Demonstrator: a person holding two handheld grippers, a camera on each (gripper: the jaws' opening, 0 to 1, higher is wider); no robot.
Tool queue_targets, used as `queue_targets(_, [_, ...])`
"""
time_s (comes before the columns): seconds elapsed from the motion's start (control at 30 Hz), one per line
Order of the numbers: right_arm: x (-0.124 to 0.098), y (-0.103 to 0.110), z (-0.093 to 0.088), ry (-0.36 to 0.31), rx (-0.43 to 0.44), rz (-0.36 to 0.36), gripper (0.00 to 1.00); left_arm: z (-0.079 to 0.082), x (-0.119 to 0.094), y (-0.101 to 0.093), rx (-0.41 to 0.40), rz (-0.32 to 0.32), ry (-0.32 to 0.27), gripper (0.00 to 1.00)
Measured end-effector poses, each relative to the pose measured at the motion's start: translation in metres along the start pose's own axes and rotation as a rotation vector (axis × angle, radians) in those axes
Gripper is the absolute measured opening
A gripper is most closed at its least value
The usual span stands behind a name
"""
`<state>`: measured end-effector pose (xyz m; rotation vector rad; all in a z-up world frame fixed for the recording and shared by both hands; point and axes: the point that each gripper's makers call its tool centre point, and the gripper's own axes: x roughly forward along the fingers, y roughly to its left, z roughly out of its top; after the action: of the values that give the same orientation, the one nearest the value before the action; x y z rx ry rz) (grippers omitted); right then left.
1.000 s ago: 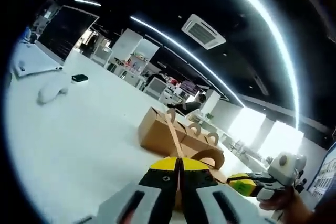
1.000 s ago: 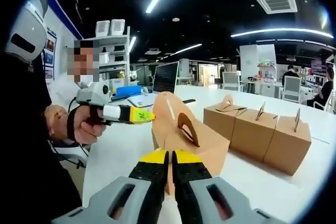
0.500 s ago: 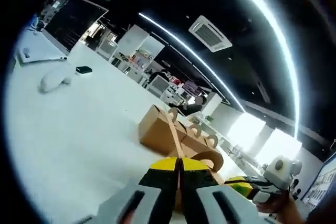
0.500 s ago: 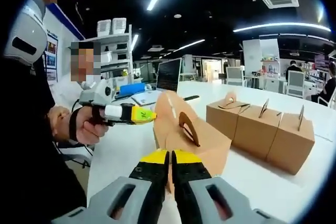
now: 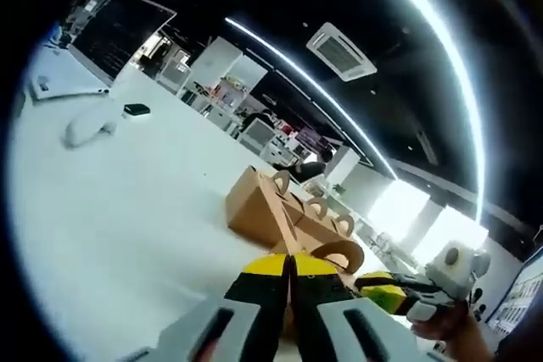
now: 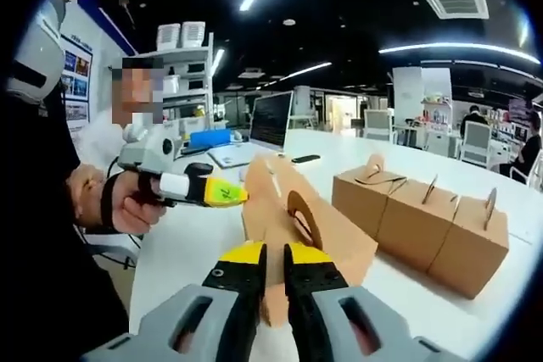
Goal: Pick up one paper box from the group, open the paper box, and remove the item inside
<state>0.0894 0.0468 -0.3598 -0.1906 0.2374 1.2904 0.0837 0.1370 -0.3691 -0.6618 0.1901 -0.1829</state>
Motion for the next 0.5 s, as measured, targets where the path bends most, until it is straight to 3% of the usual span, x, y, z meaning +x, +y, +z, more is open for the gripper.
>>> queue_targets(0.13, [-0.005,-0.006,-0.001,0.029,0.014,0.007,0.03,-0.001,0.0,-0.001,-0.02,0.0,0.007,0.04])
queue_targets(0.33, [-0.01,-0.007,-0.003,0.041,0.048,0.051,0.03,-0.009,-0.001,-0.004,-0.058,-0.011,0.031,0.04])
queue_targets(0.5, [-0.009,-0.006,-0.003,0.038,0.033,0.047,0.03,-0.012,0.0,0.0,-0.106,-0.014,0.04,0.04])
